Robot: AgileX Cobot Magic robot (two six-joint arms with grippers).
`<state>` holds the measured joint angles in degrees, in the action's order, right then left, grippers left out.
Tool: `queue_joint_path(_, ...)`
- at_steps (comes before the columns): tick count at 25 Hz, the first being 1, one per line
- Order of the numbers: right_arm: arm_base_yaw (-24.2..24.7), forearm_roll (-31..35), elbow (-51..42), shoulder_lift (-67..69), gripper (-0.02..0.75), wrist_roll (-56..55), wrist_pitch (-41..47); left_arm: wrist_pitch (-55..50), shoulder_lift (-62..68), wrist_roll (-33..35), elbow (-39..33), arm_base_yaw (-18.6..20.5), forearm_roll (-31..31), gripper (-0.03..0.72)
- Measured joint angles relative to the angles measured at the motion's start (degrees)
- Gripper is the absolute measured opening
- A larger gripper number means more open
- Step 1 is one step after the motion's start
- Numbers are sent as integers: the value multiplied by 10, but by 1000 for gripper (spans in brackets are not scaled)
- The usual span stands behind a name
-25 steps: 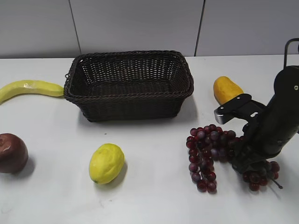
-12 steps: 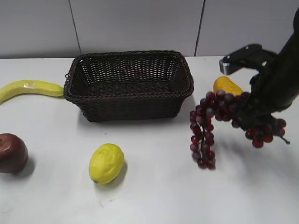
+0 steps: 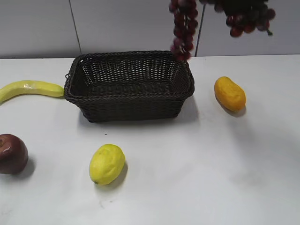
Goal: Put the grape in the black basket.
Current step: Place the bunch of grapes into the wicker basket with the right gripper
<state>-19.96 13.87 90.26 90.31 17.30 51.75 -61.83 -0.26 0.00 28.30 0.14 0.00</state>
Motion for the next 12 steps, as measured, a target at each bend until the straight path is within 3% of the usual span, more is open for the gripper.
queue_joint_path(8, -1, 103, 40, 11, 311, 64, -72, 0, 0, 0, 0, 0, 0, 489)
queue_joint_path(12, -11, 115, 41, 55, 311, 77, -86, 0, 0, 0, 0, 0, 0, 489)
